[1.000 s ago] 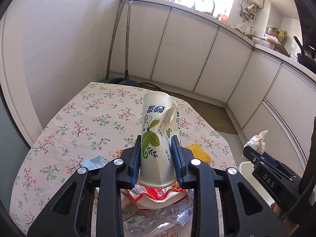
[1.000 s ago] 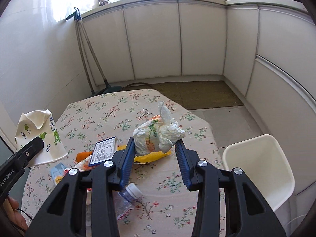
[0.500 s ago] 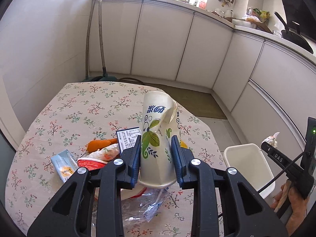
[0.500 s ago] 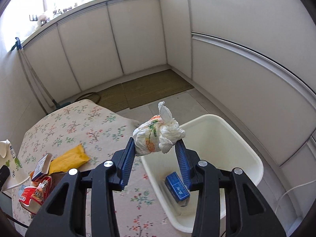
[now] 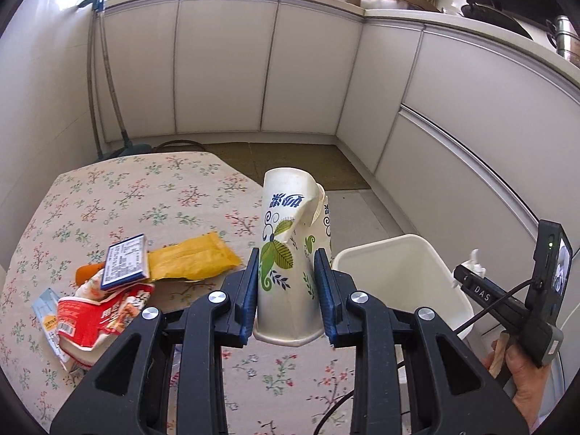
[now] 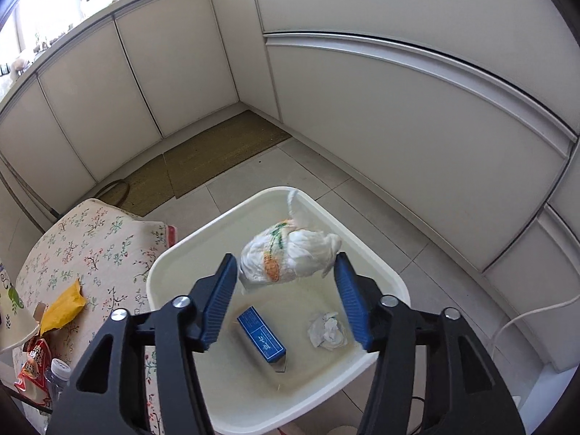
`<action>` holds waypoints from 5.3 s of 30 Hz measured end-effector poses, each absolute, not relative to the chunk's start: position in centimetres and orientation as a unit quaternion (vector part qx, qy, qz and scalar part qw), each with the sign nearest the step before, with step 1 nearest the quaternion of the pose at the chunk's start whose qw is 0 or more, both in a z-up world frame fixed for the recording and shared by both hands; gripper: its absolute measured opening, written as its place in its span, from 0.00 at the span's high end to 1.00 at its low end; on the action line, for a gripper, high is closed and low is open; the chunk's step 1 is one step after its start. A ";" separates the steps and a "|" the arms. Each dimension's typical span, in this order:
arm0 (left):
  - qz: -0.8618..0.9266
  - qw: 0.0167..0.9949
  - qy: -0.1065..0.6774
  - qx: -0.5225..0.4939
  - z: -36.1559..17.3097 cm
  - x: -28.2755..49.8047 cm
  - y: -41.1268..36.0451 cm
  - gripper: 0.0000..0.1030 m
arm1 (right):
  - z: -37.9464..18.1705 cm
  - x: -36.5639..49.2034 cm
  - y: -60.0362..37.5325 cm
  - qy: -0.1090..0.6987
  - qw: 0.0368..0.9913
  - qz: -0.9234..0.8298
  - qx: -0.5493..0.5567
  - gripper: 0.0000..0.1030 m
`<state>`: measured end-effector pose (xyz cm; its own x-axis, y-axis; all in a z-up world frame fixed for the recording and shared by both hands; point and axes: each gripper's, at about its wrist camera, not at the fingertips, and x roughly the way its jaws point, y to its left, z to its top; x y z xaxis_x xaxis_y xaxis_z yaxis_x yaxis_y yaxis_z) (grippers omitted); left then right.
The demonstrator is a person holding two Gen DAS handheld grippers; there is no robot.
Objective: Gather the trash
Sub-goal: 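Carry the tissue over the white bin and open the right tool, then lower the paper cup into the white bin and open the left tool, then move both tools back over the table toward the remaining trash, then grasp the light blue milk carton with the left tool and lift it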
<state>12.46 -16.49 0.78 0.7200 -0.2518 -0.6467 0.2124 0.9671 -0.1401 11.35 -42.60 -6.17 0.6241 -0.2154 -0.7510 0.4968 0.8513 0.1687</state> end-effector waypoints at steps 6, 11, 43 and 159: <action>-0.163 0.914 0.372 -0.023 0.0 13.6 -21.3 0.73 | -6.6 9.3 -45.6 0.378 0.875 -0.230 0.197 0.23; -0.187 0.902 0.390 -0.014 -1.1 14.1 -24.7 0.73 | -6.8 7.9 -47.7 0.374 0.872 -0.243 0.202 0.23; -0.191 0.884 0.424 0.044 -2.2 13.8 -30.2 0.36 | -6.9 4.1 -49.9 0.370 0.864 -0.250 0.232 0.15; 0.044 0.839 0.403 -0.363 -2.2 11.6 18.0 0.50 | -6.3 24.7 -5.9 0.547 0.824 0.146 -0.017 0.15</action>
